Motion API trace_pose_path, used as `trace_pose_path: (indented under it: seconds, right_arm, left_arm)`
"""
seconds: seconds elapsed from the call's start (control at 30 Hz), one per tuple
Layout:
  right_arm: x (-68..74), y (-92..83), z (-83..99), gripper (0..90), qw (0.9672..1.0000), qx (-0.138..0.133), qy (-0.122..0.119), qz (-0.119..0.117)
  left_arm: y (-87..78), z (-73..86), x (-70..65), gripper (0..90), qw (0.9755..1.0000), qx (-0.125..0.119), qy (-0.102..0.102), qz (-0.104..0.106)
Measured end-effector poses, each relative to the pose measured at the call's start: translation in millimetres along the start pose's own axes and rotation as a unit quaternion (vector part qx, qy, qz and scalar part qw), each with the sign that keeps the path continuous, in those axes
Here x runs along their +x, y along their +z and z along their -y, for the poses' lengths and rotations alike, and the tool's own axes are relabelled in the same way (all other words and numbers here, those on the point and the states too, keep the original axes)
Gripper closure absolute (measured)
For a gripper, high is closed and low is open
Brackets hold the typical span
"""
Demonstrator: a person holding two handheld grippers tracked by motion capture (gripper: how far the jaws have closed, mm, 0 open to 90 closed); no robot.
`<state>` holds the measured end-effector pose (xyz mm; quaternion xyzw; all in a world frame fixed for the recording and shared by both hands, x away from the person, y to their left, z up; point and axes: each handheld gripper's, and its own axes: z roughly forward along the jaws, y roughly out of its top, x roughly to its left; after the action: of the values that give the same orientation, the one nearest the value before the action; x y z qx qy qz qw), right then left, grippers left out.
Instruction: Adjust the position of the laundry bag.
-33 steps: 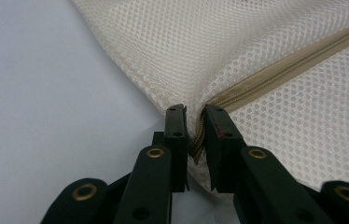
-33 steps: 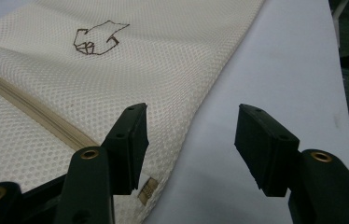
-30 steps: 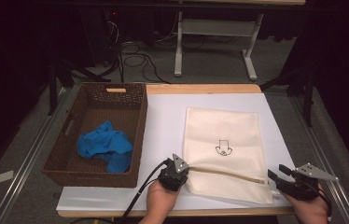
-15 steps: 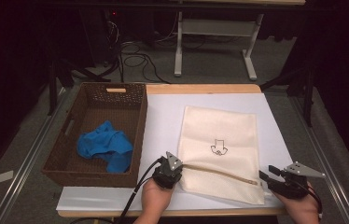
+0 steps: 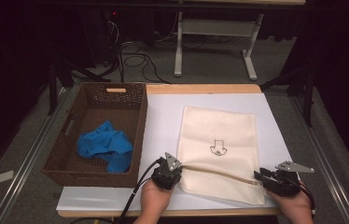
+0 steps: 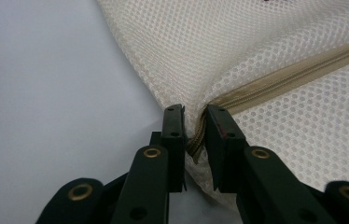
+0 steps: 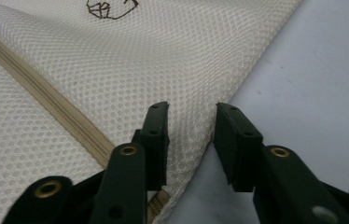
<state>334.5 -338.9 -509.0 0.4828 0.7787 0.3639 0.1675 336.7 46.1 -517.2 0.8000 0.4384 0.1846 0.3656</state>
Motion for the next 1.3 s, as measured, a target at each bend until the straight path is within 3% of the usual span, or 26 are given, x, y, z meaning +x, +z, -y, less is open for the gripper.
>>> trace_pose_path:
  seconds: [0.13,0.2,0.43,0.87,0.97,1.0,1.13,1.2,1.23,1.27,1.3]
  right_arm:
    - [5.5,2.6,-3.7,86.4,0.9997,0.004,-0.023,0.0]
    - [6.8,3.6,-5.8,87.8,0.9997,0.004,-0.025,-0.001]
    - [8.9,7.8,-16.4,88.3,0.9993,-0.013,-0.036,-0.003]
    - [-1.4,12.3,-20.2,87.9,0.9994,-0.012,-0.033,0.004]
    - [-1.4,12.2,-19.9,86.8,0.9993,-0.014,-0.034,0.005]
    - [-1.9,11.5,-20.0,83.0,0.999,-0.017,-0.041,0.006]
    - [-2.0,8.9,-19.9,80.3,0.9992,-0.022,-0.033,0.008]
    - [-3.0,4.6,-19.7,76.4,0.9988,-0.035,-0.032,0.011]
    - [-3.0,4.6,-19.7,76.4,0.9988,-0.035,-0.032,0.011]
    - [-2.3,1.0,-18.2,75.5,0.9986,-0.041,-0.033,0.011]
    - [-0.9,-1.1,-17.0,74.6,0.9988,-0.041,-0.025,0.011]
  left_arm:
    - [-0.2,-0.1,1.8,77.9,1.0,0.001,0.001,-0.002]
    - [-0.1,-0.1,2.3,77.8,1.0,0.001,0.0,-0.004]
    - [0.0,0.9,8.4,76.8,0.9998,0.001,-0.01,-0.015]
    - [-8.5,6.6,1.4,72.1,0.9999,0.015,0.008,-0.002]
    - [-10.8,7.9,1.0,65.4,0.9999,0.016,0.002,-0.001]
    - [-12.1,8.3,0.8,57.0,0.9999,0.015,0.003,-0.003]
    - [-19.8,9.1,-0.3,49.7,0.9999,-0.009,0.007,-0.002]
    - [-26.7,8.8,-1.7,44.1,0.9994,-0.033,0.003,0.005]
    - [-26.7,8.8,-1.7,42.8,0.9994,-0.033,0.003,0.005]
    - [-31.6,8.7,-1.8,41.3,0.9985,-0.052,-0.001,0.016]
    - [-31.6,8.7,-1.8,40.5,0.9985,-0.052,-0.001,0.016]
